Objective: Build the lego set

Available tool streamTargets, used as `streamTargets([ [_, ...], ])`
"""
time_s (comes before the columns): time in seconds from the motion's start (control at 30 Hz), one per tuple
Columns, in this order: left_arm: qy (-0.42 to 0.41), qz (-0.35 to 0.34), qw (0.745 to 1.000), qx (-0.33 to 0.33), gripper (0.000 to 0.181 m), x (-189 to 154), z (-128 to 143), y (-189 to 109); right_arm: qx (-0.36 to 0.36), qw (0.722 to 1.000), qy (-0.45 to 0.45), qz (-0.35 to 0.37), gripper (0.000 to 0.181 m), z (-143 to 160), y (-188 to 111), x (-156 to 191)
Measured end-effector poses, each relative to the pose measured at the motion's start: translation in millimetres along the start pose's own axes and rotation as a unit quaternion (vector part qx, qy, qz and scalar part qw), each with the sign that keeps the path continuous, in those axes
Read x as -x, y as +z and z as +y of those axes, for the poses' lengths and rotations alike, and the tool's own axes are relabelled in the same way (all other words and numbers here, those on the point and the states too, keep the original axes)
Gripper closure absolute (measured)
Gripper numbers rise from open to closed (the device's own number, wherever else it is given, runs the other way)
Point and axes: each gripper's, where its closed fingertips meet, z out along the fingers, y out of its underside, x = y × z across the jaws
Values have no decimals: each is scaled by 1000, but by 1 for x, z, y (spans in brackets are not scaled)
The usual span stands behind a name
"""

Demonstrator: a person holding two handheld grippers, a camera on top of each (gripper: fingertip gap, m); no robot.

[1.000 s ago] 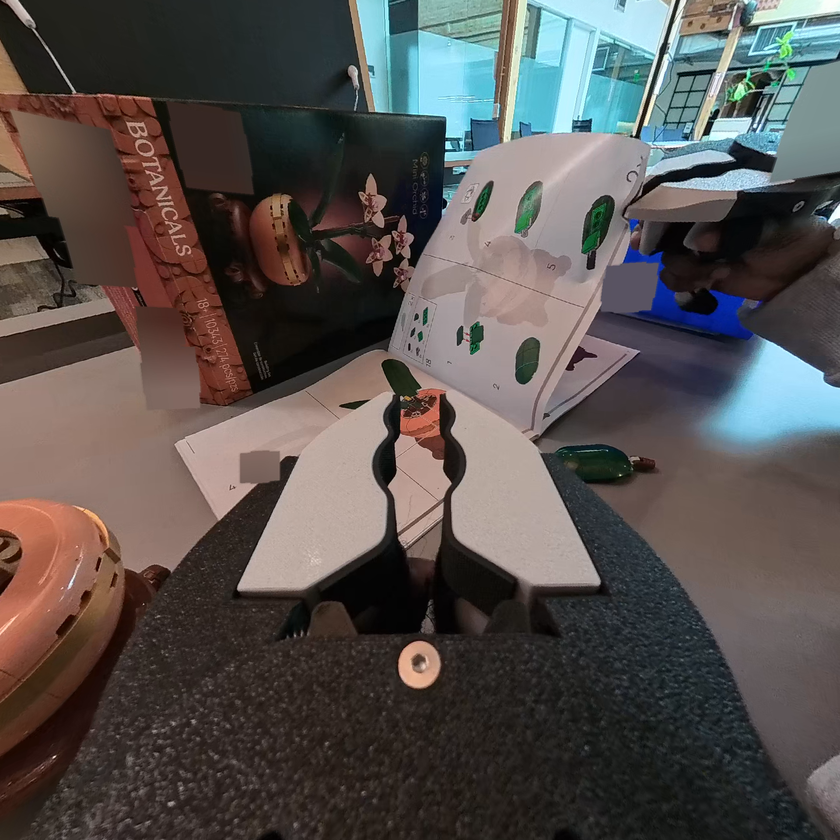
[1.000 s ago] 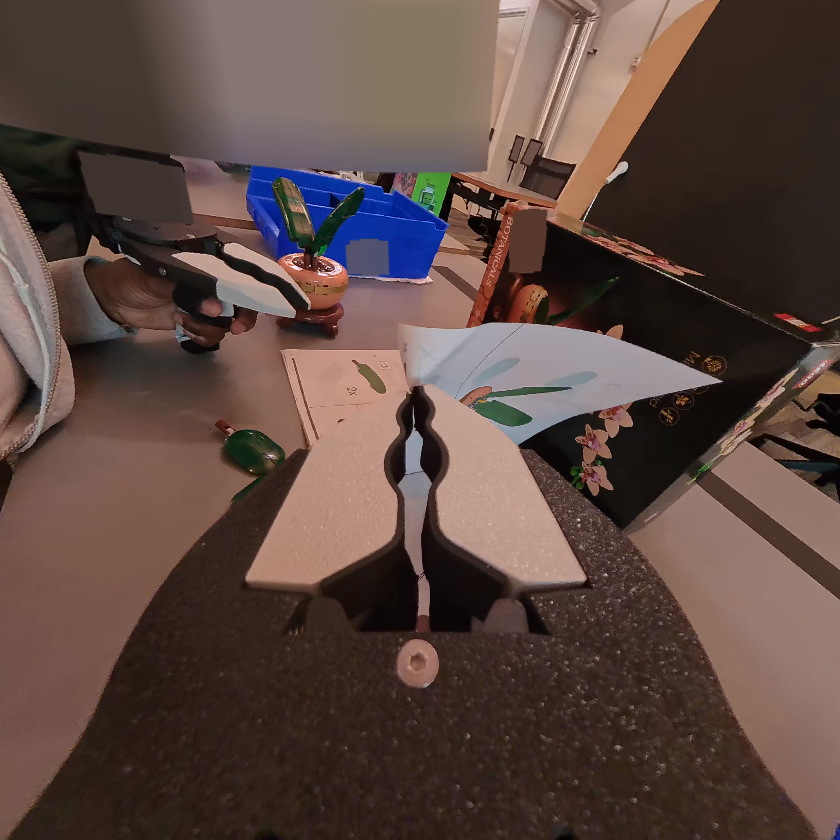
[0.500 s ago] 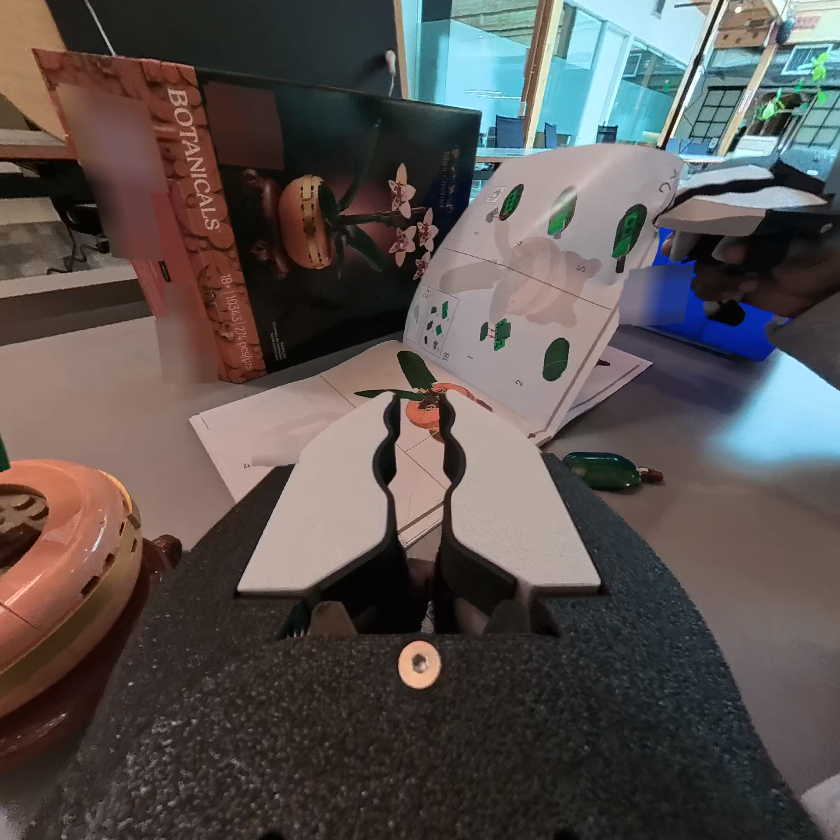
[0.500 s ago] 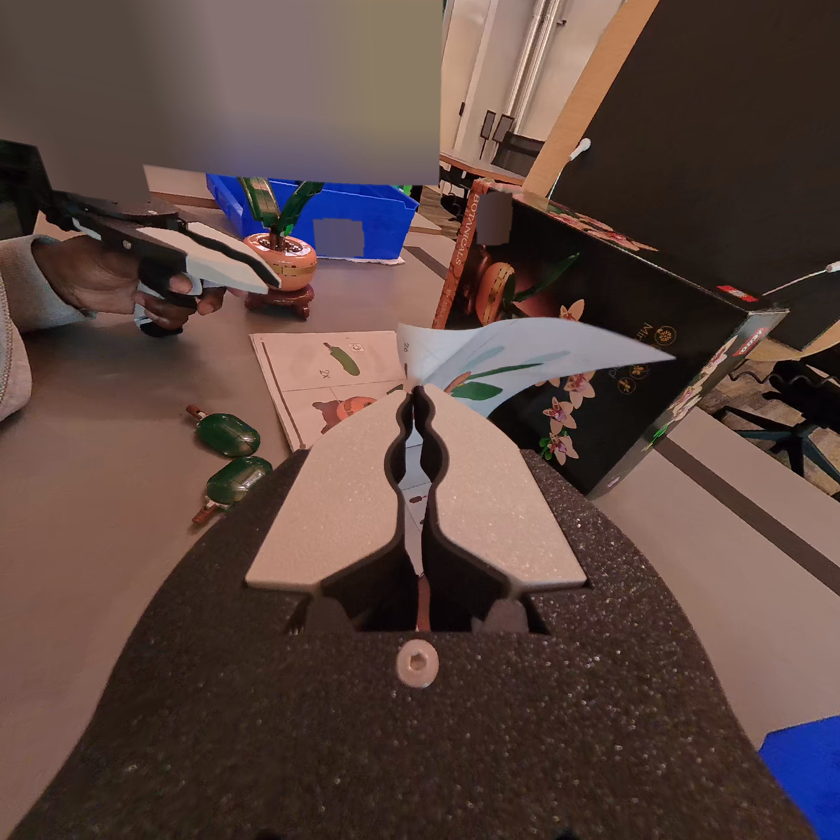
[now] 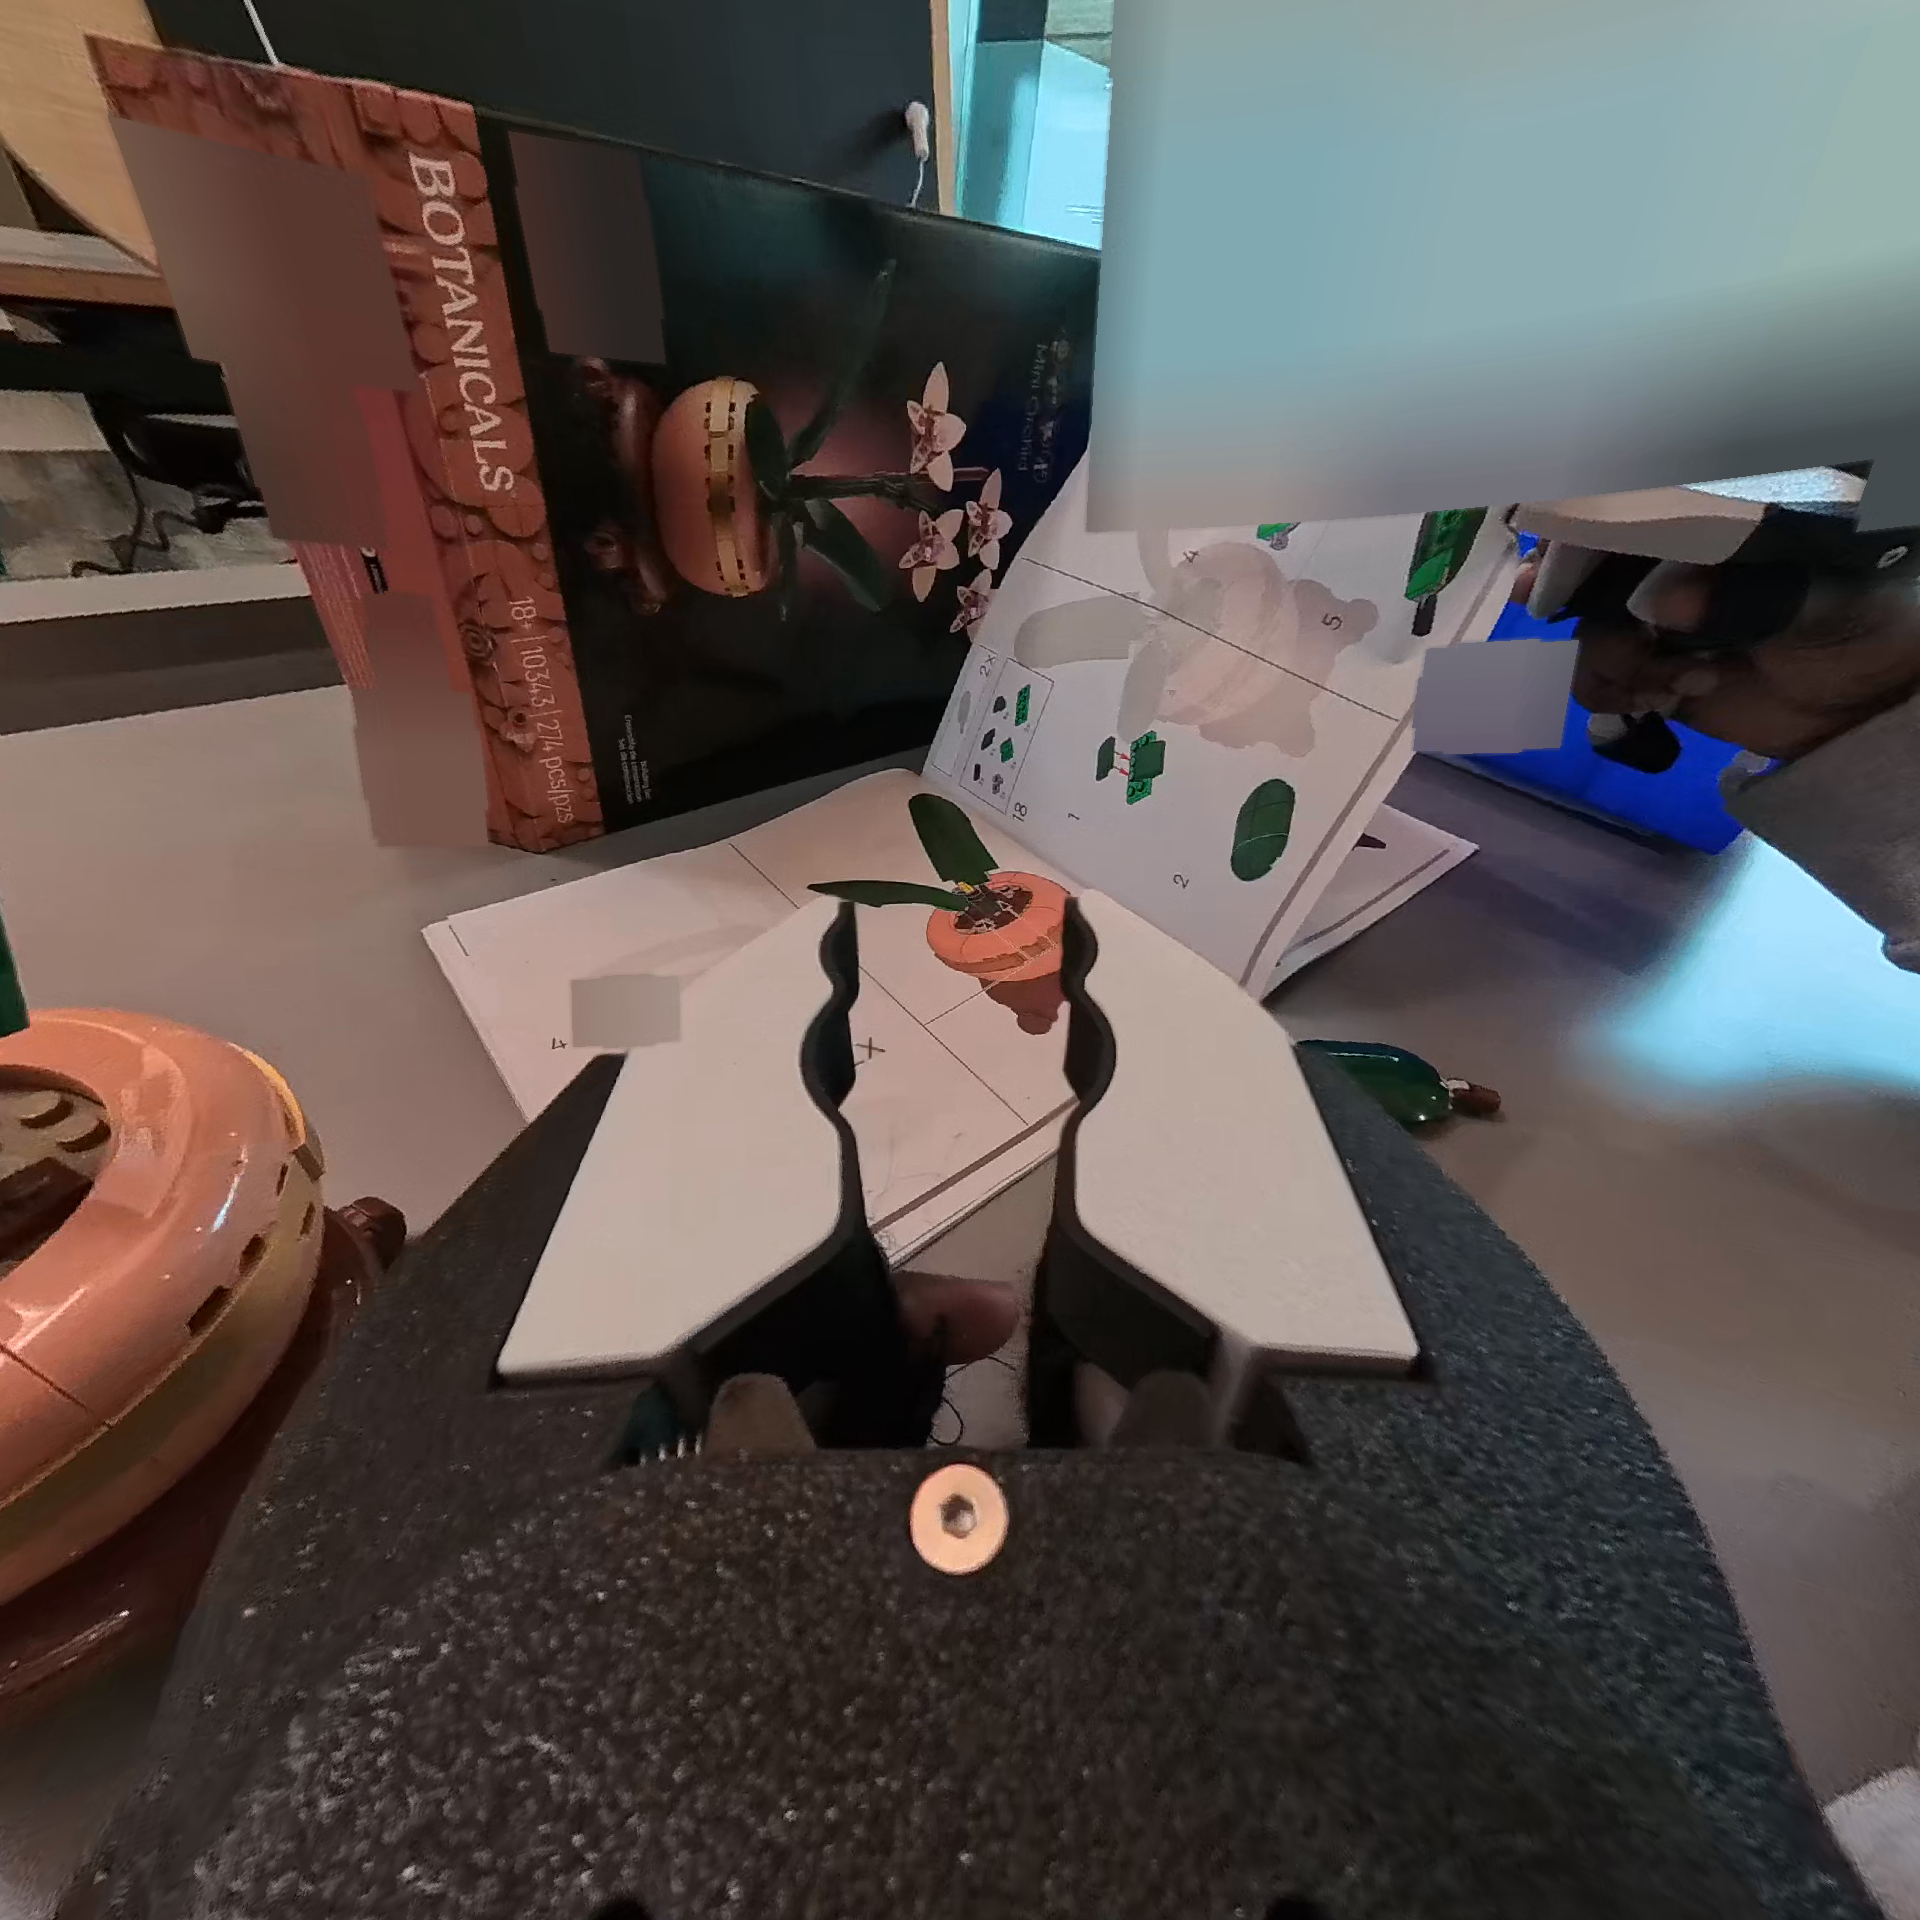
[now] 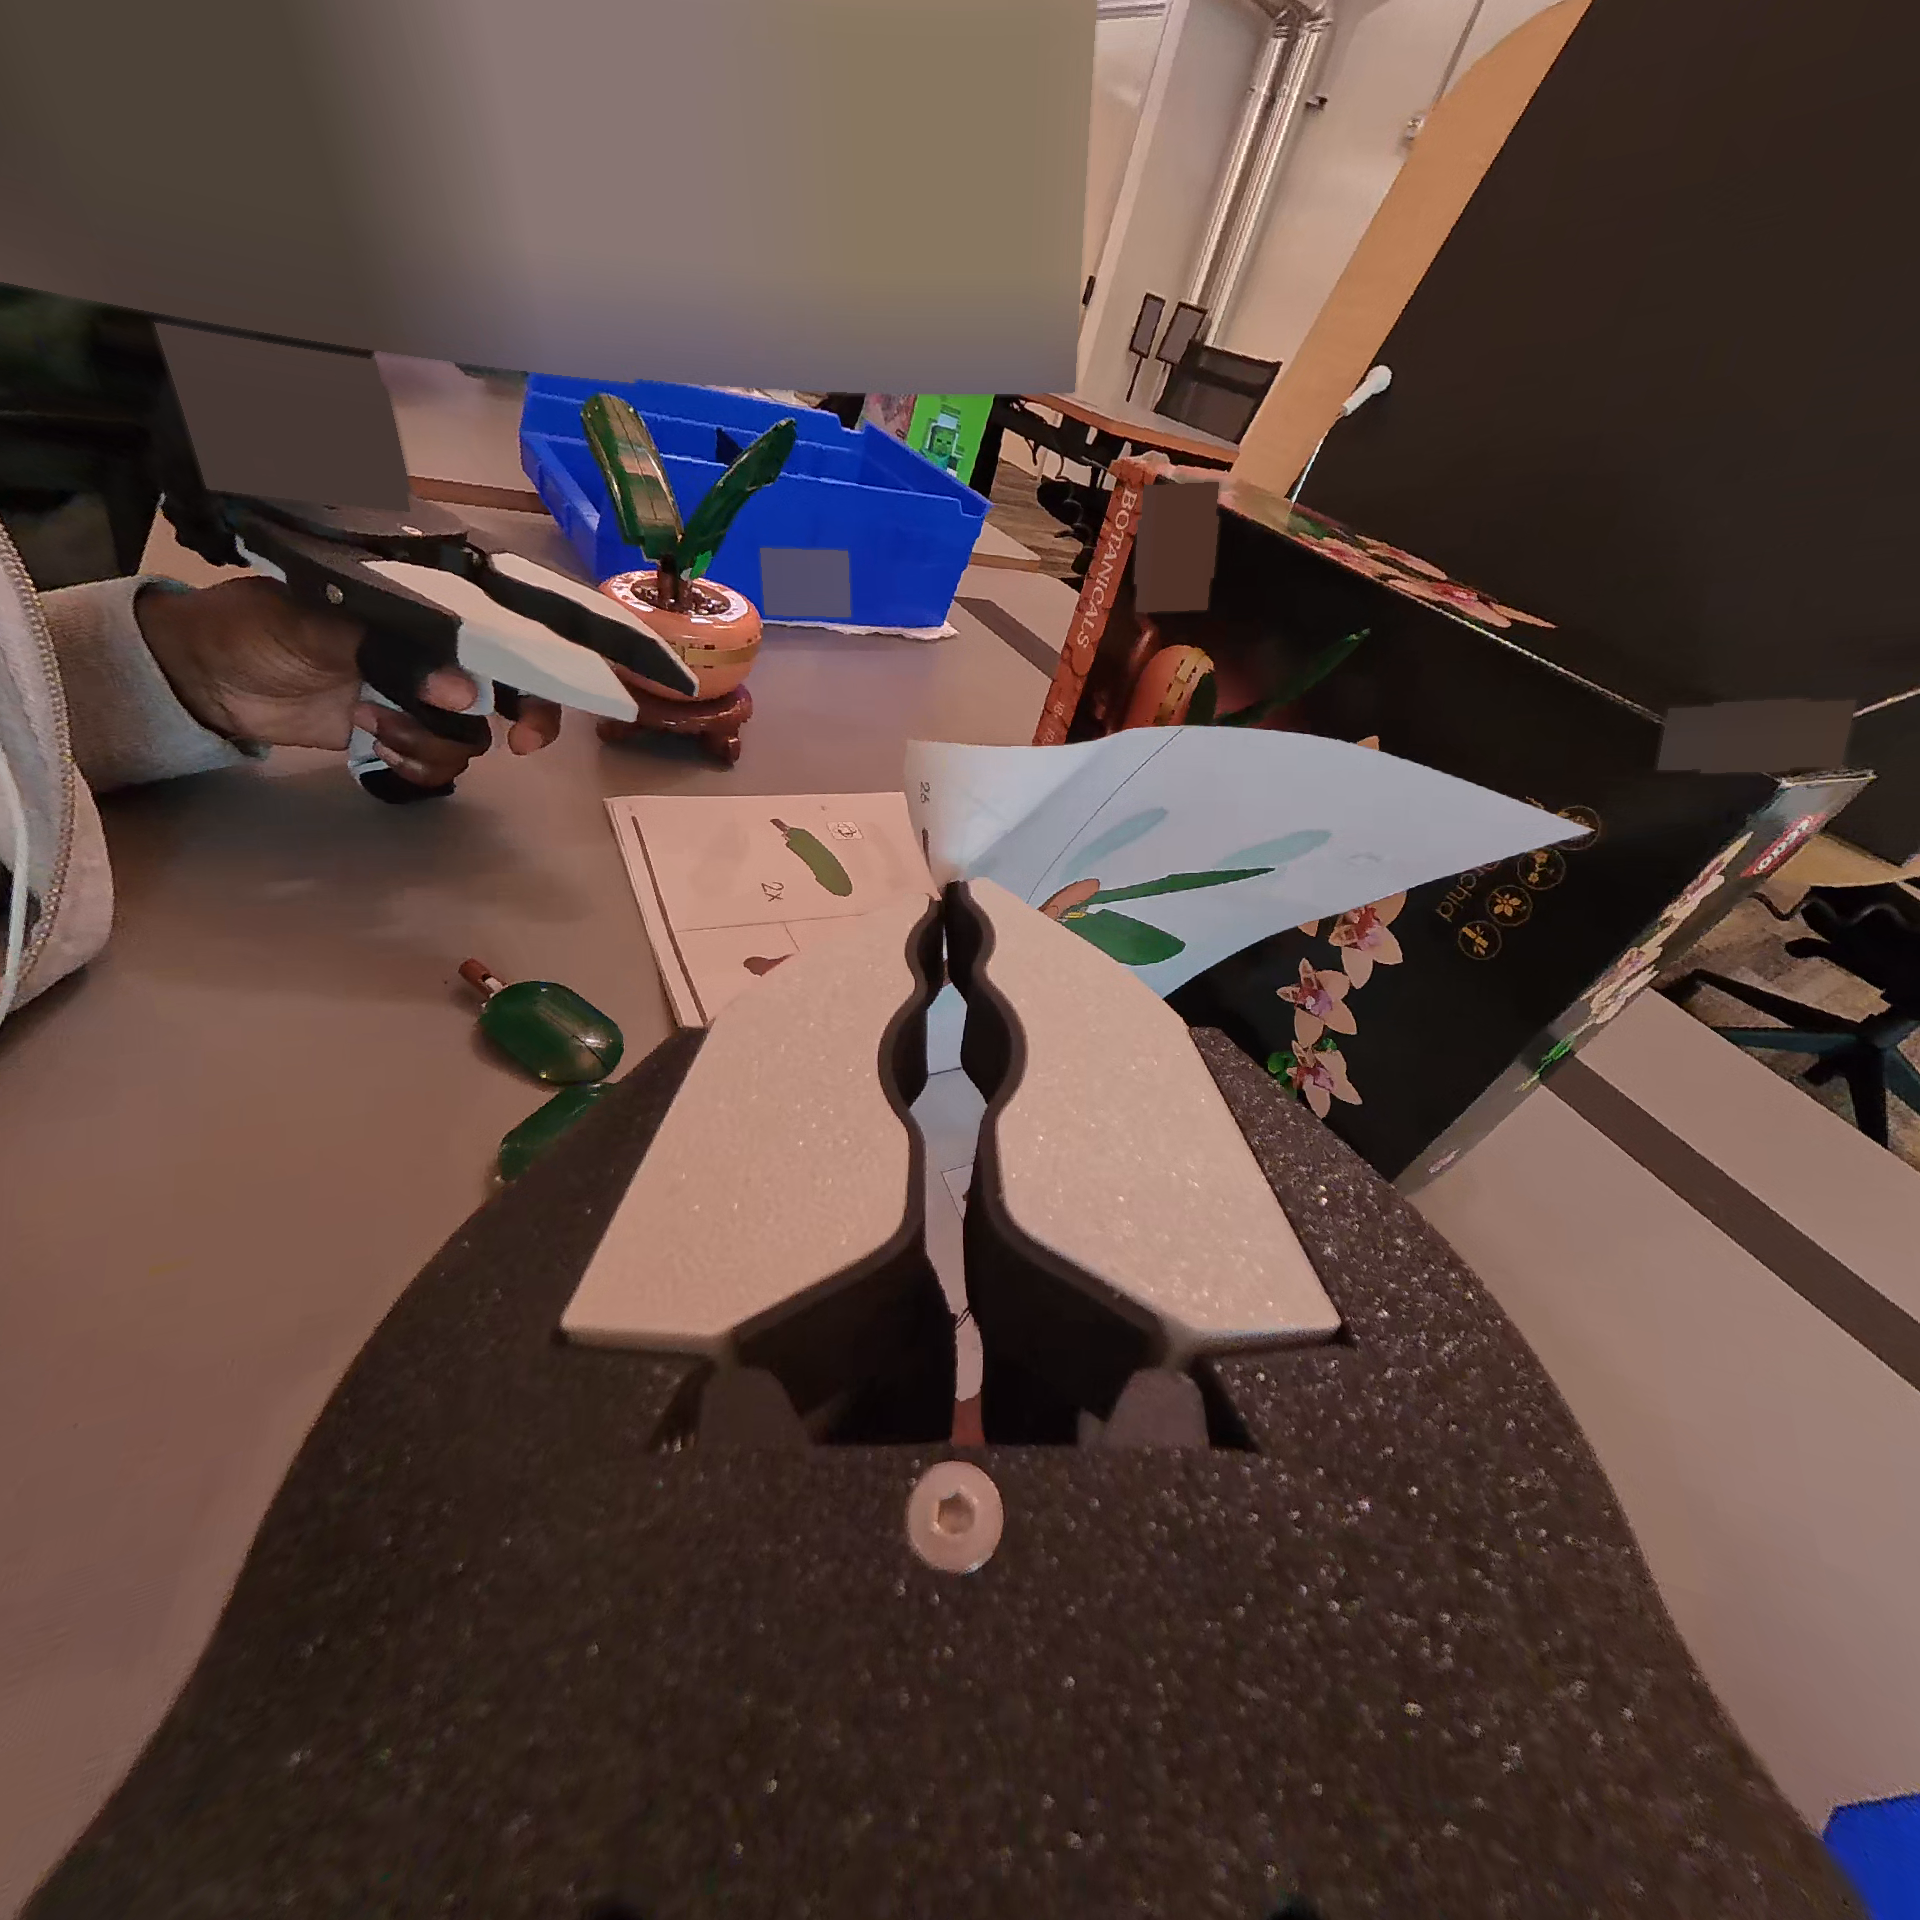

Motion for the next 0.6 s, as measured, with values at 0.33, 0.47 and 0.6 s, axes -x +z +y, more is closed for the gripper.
streamTargets([
  [0.33, 18, 11, 1000, 12, 142, -6, 3, 2, -3, 1000, -2, -4, 181, -2, 3, 2],
  [0.47, 16, 10, 1000, 11, 147, -5, 3, 2, -4, 1000, -2, -3, 181, -3, 3, 3],
  [0.6, 19, 12, 1000, 10, 153, -6, 3, 2, -6, 1000, -2, -5, 181, -4, 4, 3],
])
